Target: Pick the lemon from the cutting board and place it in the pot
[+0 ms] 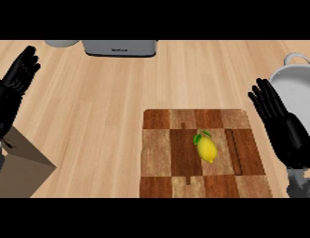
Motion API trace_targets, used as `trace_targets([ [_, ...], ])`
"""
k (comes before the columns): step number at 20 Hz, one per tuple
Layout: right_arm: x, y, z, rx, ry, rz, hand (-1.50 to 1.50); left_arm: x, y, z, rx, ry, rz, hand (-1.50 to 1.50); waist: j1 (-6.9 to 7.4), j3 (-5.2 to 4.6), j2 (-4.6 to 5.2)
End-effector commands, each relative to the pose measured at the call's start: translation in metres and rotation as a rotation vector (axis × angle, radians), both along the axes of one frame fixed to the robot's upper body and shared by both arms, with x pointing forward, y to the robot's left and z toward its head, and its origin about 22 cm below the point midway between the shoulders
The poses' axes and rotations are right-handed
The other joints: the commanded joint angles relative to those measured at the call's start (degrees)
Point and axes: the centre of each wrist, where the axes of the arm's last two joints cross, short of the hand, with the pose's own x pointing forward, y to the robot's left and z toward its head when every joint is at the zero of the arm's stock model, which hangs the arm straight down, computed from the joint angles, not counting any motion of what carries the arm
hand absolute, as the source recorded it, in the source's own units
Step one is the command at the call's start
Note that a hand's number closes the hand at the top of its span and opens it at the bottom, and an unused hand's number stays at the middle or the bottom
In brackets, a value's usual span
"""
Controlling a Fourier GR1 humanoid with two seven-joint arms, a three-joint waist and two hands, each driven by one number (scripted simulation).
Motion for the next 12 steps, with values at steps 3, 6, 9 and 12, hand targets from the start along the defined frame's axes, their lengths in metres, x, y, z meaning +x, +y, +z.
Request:
trace_targets([
  [3, 0.038, 0.014, 0.06, -0.044, -0.141, 0.428, 1.5, 0.006, -0.014, 0.005, -0.163, -0.091, -0.009, 0.0, 2.9, 1.85, 2.71],
  [6, 0.047, 0.027, 0.091, -0.04, -0.245, 0.706, 1.5, 0.008, -0.027, 0.004, -0.25, -0.116, -0.016, 0.0, 6.77, 1.82, 3.88],
  [9, 0.071, -0.035, 0.109, -0.466, -0.325, 0.501, -1.5, 0.008, -0.046, -0.004, -0.33, -0.077, -0.014, 0.0, 4.69, 2.02, 4.09],
  [12, 0.07, -0.043, 0.1, -0.477, -0.419, 0.699, -1.5, 0.011, -0.033, -0.013, -0.347, -0.085, 0.013, 0.0, 4.15, 2.2, 4.48],
])
